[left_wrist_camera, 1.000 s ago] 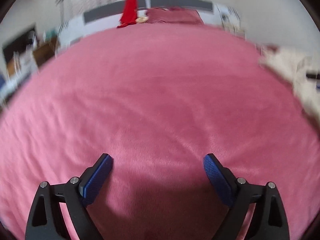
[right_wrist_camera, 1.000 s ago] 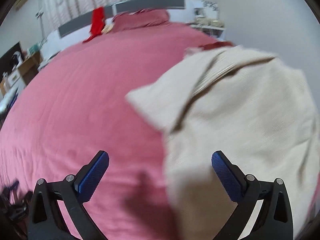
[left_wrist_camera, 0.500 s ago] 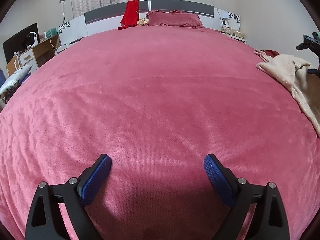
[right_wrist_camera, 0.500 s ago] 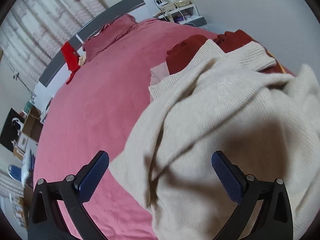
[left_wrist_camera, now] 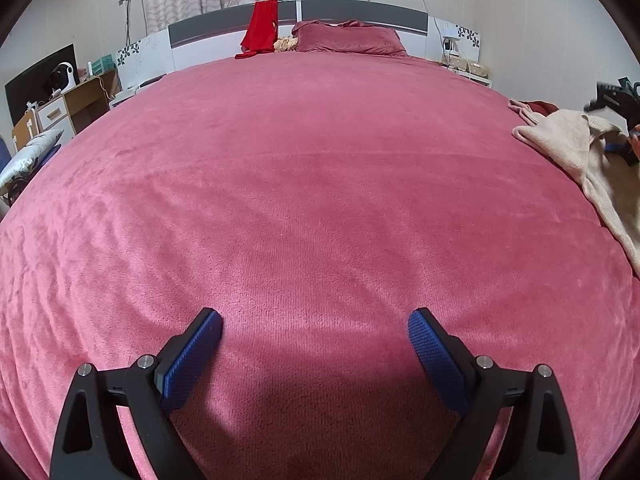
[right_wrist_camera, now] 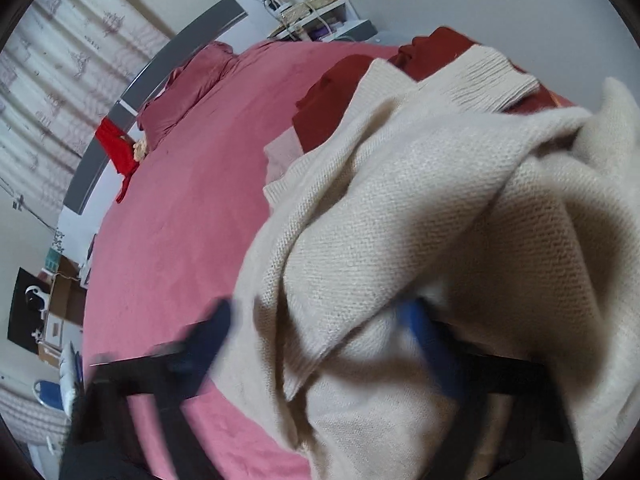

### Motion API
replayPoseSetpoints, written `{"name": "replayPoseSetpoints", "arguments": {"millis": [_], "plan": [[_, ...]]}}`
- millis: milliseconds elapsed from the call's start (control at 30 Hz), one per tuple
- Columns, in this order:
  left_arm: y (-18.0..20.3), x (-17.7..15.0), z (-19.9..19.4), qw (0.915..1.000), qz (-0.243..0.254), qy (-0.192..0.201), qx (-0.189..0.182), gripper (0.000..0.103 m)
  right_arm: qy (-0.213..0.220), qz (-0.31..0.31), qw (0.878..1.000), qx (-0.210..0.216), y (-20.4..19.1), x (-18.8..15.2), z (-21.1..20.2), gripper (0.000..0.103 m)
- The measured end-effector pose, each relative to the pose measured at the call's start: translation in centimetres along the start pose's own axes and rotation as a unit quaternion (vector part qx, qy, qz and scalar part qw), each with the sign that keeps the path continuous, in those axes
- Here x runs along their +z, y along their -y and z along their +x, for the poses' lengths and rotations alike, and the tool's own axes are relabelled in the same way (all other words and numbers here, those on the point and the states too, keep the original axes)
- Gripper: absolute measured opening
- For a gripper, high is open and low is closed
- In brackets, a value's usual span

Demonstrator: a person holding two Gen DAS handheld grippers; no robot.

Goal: Fold clothes
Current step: 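Reach the right tool into the cream sweater and close on its fabric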

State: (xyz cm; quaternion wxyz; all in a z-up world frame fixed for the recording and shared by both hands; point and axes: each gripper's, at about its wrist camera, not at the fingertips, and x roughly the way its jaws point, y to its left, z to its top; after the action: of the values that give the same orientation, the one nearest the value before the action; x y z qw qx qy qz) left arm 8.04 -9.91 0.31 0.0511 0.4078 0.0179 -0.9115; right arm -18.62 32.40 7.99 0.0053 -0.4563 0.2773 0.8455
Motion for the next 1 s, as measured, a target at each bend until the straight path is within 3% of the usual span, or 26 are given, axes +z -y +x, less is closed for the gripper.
{"name": "replayPoseSetpoints", "arguments": {"millis": [67, 200, 433, 567, 600, 700, 733, 800, 833, 867, 933, 967, 1000], "plan": [[0.0, 0.0, 0.0, 1.0000, 0.000, 0.000, 0.000, 0.097, -0.015, -0.004, 1.000, 0.002, 0.0, -0.1, 0.8, 0.033], [0.1, 0.0, 0.1, 1.0000, 0.000, 0.000, 0.000, 0.097, -0.013, -0.028, 1.000, 0.001, -0.5, -0.3, 0.9, 0.017], [0.1, 0.1, 0.2, 1.0000, 0.000, 0.000, 0.001, 0.097, 0.014, -0.086, 0.996, 0.036, -4.2, -1.5, -2.3, 0.015], [0.1, 0.1, 0.1, 1.0000, 0.000, -0.001, 0.001, 0.097, 0.019, -0.113, 0.989, 0.093, -8.8, -3.9, -4.8, 0.014], [0.1, 0.1, 0.1, 1.0000, -0.001, -0.001, 0.001, 0.097, 0.017, -0.123, 0.984, 0.130, -10.4, -4.7, -5.4, 0.002], [0.1, 0.2, 0.0, 1.0000, -0.003, -0.002, 0.000, 0.097, 0.015, -0.181, 0.956, 0.231, -18.0, -8.2, -7.6, 0.002], [0.1, 0.2, 0.0, 1.0000, -0.004, -0.002, -0.001, 0.097, 0.010, -0.213, 0.941, 0.263, -21.5, -9.8, -8.5, 0.002], [0.0, 0.1, -0.1, 1.0000, -0.005, -0.003, -0.004, 0.097, 0.005, -0.258, 0.920, 0.293, -26.8, -12.5, -9.7, 0.002], [-0.1, 0.0, -0.2, 1.0000, -0.005, -0.002, -0.006, 0.097, 0.006, -0.274, 0.917, 0.290, -28.7, -13.7, -9.9, 0.002], [-0.2, -0.1, -0.3, 0.9999, -0.006, -0.002, -0.009, 0.097, 0.009, -0.286, 0.917, 0.276, -30.1, -14.9, -9.8, 0.004], [-0.3, -0.3, -0.5, 0.9999, -0.007, -0.001, -0.014, 0.097, 0.014, -0.308, 0.920, 0.241, -32.3, -17.1, -9.2, 0.021], [-0.4, -0.4, -0.5, 0.9999, -0.008, 0.000, -0.014, 0.097, 0.017, -0.320, 0.925, 0.204, -32.2, -18.1, -8.3, 0.054], [-0.3, -0.4, -0.5, 0.9999, -0.007, 0.000, -0.014, 0.097, 0.030, -0.340, 0.928, 0.150, -31.4, -19.0, -7.3, 0.076]]}}
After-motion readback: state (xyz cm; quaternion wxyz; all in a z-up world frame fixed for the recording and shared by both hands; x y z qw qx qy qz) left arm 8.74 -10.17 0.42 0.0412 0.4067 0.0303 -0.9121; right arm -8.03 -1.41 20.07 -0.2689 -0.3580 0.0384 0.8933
